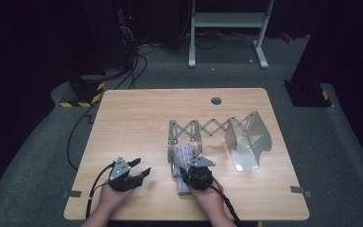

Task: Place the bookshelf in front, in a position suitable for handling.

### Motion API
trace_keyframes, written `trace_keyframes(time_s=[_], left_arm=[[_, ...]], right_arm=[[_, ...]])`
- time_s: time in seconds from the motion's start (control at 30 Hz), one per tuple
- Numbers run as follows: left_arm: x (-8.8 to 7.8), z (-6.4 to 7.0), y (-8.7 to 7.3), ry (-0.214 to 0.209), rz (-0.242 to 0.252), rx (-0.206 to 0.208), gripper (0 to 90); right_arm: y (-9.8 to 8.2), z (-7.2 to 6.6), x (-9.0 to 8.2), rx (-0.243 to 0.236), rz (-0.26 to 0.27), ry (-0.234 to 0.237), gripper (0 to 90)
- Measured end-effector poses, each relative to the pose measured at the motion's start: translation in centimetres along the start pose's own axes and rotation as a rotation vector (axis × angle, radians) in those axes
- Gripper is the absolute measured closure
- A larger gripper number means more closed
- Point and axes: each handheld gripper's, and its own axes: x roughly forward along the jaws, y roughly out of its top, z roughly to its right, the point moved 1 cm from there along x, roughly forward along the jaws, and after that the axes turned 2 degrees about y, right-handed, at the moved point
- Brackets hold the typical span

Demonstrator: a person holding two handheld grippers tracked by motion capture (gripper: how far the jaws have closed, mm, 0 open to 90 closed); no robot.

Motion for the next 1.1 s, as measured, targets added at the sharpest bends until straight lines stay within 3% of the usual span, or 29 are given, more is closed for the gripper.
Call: trace_keyframes(time_s=[0.2,0.23,0.33,0.5,0.73,1.1], left_arm=[[0.0,-0.1,0.0,0.0,-0.002,0.007,40.6],[0.0,-0.1,-0.1,-0.002,-0.005,0.01,40.6],[0.0,0.0,-0.1,-0.006,-0.002,0.013,40.7],[0.0,0.0,0.0,-0.006,-0.002,0.013,40.7],[0.0,0.0,-0.1,-0.006,-0.003,0.013,40.8],[0.0,0.0,0.0,-0.008,-0.005,0.017,40.8]], right_arm=[[1.9,0.2,0.7,0.003,0.001,-0.042,63.2],[2.4,0.1,1.5,0.0,-0.033,-0.05,63.0],[2.7,0.1,2.5,-0.006,-0.069,-0.059,62.7],[2.9,0.1,2.8,-0.026,-0.071,-0.057,63.3],[4.0,-0.8,1.0,-0.068,0.0,-0.042,63.8],[8.0,-1.9,-3.1,-0.136,0.17,-0.049,63.8]])
